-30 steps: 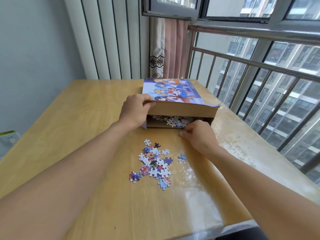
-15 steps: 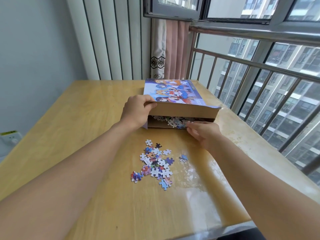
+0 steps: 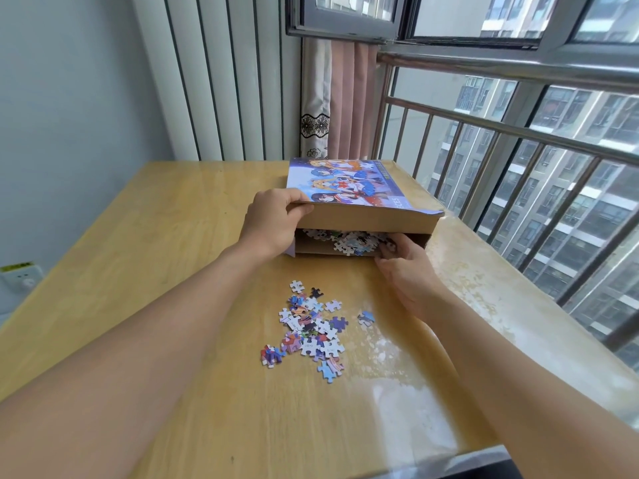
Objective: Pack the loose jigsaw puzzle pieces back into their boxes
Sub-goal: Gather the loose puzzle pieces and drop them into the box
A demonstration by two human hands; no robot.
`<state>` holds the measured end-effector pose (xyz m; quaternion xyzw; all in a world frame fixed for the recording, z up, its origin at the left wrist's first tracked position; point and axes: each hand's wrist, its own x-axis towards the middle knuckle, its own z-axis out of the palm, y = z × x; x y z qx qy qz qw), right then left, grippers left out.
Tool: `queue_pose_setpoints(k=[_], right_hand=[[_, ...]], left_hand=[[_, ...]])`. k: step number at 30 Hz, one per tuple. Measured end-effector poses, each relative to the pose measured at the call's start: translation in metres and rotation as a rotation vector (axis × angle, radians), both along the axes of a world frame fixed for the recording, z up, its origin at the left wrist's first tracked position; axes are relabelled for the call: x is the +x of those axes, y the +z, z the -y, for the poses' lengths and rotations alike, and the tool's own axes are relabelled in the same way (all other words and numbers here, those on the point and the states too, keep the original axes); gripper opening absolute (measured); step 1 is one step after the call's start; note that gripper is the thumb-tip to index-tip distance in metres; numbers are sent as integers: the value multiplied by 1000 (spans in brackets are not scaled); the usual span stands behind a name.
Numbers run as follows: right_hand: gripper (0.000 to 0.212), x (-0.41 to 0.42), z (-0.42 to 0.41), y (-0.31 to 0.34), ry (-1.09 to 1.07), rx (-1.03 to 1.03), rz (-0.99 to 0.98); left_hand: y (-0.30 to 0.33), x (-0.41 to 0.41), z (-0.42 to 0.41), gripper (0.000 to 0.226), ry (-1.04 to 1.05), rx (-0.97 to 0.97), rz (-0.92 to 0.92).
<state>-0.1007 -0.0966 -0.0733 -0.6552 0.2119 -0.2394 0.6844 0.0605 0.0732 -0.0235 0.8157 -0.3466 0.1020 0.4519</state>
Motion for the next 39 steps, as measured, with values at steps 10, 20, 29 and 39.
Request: queue_pose_setpoints(k=[10,20,29,39], right_hand=[[47,-11,-17,3,107,-1379,-378],[66,12,3,10,106,-1410,-642],[83,16,21,21,59,-1194,-852],[16,18,23,73,-363,-1598,-342]], left_hand=[[4,3,2,10,0,15,18],[9,-3,3,12,-5,15,27],[19,-4,3,13,8,1,33],[77,-8,1,10,42,-214,194]])
